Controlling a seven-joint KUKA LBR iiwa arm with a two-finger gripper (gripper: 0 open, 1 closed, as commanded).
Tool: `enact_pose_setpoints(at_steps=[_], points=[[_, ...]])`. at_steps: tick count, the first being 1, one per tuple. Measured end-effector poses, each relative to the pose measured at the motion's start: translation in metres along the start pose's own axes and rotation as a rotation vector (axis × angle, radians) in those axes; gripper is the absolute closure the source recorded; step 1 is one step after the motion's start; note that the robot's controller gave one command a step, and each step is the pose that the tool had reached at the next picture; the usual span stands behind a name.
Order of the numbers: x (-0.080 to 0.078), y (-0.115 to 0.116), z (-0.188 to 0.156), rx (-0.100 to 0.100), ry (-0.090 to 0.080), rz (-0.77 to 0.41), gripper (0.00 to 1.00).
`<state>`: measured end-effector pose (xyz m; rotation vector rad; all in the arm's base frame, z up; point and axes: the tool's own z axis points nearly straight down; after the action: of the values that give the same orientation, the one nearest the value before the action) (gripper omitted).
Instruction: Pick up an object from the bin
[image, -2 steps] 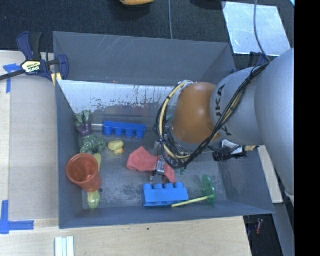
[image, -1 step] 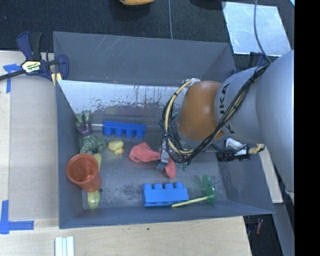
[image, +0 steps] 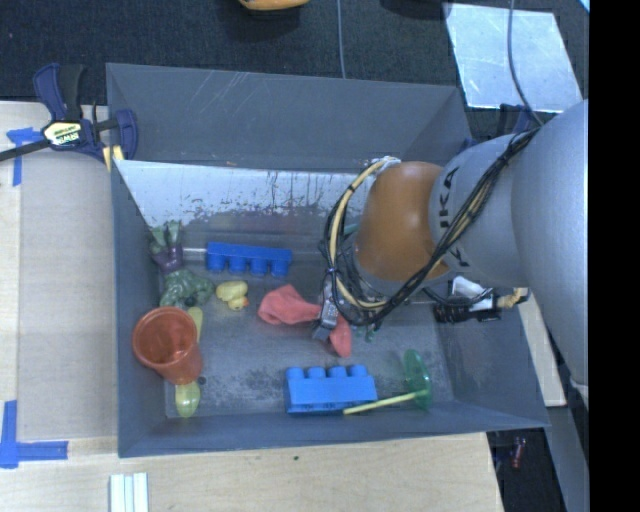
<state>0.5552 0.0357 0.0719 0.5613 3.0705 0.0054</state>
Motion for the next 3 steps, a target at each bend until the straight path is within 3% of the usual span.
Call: enact_pose_setpoints(at_steps=[1,2,3], points=[[-0.012,-0.005,0.000,-0.001,0.002,-0.240,1.00],[-0.043,0.000,0.001,0.000,-0.003,-0.567,1.00],[-0.027,0.011,-0.060,0.001,0.004,-0.518,1.00]])
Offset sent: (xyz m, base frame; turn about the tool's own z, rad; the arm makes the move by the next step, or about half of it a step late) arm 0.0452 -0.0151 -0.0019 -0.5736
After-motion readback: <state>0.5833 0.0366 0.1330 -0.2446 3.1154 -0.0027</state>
